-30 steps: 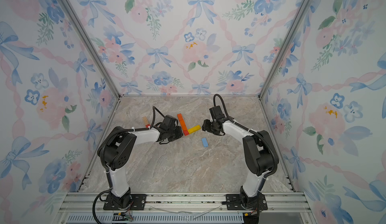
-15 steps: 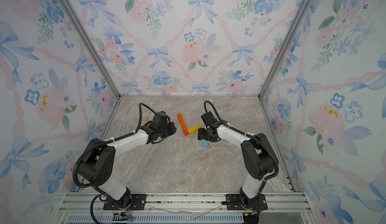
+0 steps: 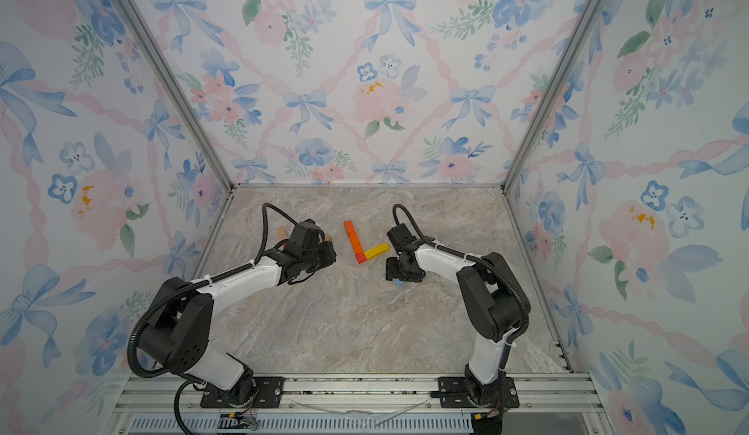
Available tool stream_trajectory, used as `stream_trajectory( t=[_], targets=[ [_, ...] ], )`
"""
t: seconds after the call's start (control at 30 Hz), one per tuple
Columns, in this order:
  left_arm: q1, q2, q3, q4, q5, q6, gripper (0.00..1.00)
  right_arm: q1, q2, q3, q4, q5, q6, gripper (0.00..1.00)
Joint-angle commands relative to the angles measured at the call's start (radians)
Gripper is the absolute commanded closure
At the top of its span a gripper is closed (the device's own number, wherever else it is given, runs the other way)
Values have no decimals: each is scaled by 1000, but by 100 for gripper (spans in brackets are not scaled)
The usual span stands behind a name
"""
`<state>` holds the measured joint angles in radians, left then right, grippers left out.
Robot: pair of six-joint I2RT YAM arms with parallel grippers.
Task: Assemble the letter v with building blocks
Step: Pick up the building block from the center of the board, then assemble the building block at the center of the board.
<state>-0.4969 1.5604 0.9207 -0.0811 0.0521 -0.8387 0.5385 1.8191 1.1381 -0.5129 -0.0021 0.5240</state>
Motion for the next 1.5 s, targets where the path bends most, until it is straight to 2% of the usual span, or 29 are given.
stream_trajectory(
  t=[0.0, 0.6, 0.77, 1.0, 1.2, 1.47],
  targets=[
    [5, -24, -19, -23, -13, 16, 94, 10, 23, -11, -15, 8, 16, 34],
    [14, -10, -25, -25, -3, 24, 94, 5, 27, -2, -8, 8, 94, 71],
    [18, -11, -26, -24, 0, 29, 94, -22, -16, -6, 25, 4, 191, 85],
    [31, -15, -36, -24, -2, 39, 94, -77, -69, 4, 67, 33, 327, 100],
    [44, -12, -46, -24, 9, 39, 94, -110, -50, 41, 153, 48, 456, 100],
    [57, -17, -47, -24, 9, 41, 94, -145, 37, 146, 161, 79, 585, 100]
  ],
)
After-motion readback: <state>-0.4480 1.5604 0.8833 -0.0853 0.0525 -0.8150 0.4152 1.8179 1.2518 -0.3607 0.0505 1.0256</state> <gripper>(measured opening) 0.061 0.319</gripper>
